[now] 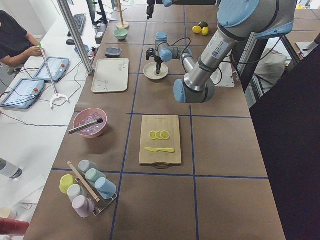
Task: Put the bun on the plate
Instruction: 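Carry the white bun with the left gripper over the white plate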
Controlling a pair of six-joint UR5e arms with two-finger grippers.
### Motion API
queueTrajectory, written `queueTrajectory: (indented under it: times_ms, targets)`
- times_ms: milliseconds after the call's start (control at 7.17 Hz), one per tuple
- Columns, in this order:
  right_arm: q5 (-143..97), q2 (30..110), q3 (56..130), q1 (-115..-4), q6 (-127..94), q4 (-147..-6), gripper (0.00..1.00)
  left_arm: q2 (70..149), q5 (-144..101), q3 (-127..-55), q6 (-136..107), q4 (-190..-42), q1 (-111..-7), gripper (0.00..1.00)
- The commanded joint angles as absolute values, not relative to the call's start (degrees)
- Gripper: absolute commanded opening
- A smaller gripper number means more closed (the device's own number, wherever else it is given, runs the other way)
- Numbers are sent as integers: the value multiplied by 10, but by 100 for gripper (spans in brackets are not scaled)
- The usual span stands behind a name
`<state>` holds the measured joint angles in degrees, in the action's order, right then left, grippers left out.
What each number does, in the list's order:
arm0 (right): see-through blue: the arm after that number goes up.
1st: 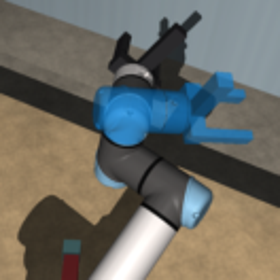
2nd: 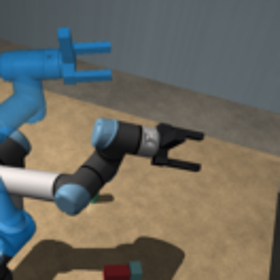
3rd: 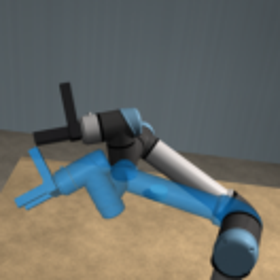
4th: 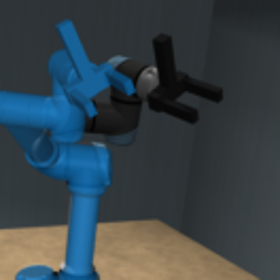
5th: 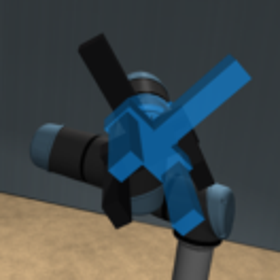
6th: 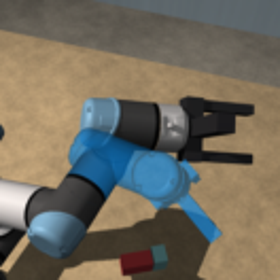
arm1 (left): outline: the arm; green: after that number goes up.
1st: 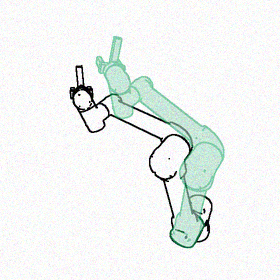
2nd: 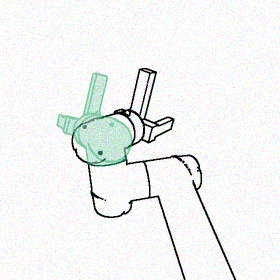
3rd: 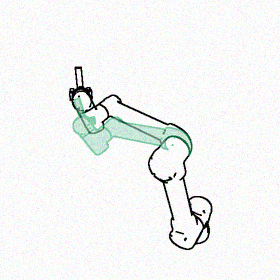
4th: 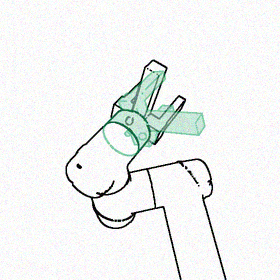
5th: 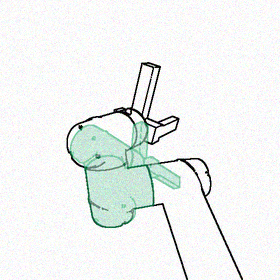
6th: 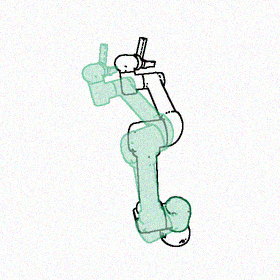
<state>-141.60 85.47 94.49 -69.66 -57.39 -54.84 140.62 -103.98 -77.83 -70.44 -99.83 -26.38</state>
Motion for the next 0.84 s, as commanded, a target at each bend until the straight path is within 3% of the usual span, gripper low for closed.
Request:
queueTrajectory:
  times_ms: [0, 140, 419, 698]
  targets:
    - [-1416, 853, 944, -696, -574, -549, 100, 1406, -1040, -778, -702, -998, -264, 83]
    - [-1416, 853, 944, -696, -574, -549, 100, 1406, -1021, -780, -702, -998, -264, 99]
    - [-1416, 853, 941, -698, -573, -550, 100, 1403, -1019, -847, -705, -975, -292, 99]
    - [-1419, 857, 940, -728, -550, -556, 100, 1326, -1022, -991, -671, -885, -328, 99]
